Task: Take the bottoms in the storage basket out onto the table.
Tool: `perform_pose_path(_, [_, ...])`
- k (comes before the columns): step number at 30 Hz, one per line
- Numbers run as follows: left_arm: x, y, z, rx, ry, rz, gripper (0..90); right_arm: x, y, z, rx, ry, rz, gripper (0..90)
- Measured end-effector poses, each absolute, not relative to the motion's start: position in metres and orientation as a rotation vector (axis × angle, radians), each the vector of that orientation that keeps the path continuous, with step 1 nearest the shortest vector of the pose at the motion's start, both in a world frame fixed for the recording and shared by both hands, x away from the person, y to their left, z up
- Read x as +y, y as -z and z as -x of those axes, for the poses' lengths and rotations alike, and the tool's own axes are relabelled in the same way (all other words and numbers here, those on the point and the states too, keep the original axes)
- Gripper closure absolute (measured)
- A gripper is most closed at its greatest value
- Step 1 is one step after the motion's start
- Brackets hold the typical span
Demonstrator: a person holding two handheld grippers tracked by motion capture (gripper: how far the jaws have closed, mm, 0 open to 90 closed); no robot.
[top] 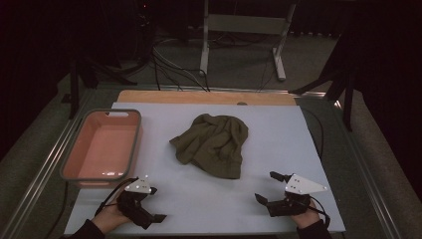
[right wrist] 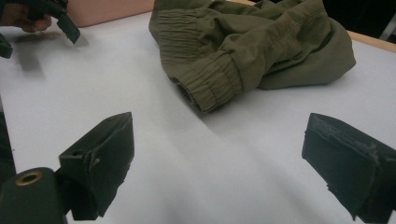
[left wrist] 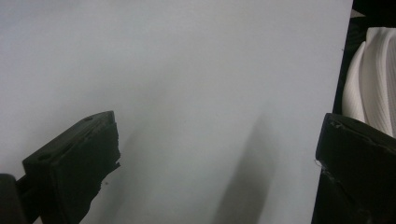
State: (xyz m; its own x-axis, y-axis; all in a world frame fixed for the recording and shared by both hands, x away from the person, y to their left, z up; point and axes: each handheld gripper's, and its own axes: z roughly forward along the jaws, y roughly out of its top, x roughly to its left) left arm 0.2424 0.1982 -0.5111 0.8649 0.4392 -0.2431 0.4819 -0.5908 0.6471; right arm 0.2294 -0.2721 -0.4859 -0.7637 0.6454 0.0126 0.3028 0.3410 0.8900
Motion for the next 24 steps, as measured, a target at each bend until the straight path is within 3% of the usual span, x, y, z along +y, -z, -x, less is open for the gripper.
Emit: perform_pose_path(24, [0.1971, 0.5121, -0.2413, 0.638, 0.038, -2.302, 0.6, -0.2705, 0.4918, -0.2319, 2.298, -1.324, -0.844, 9.7])
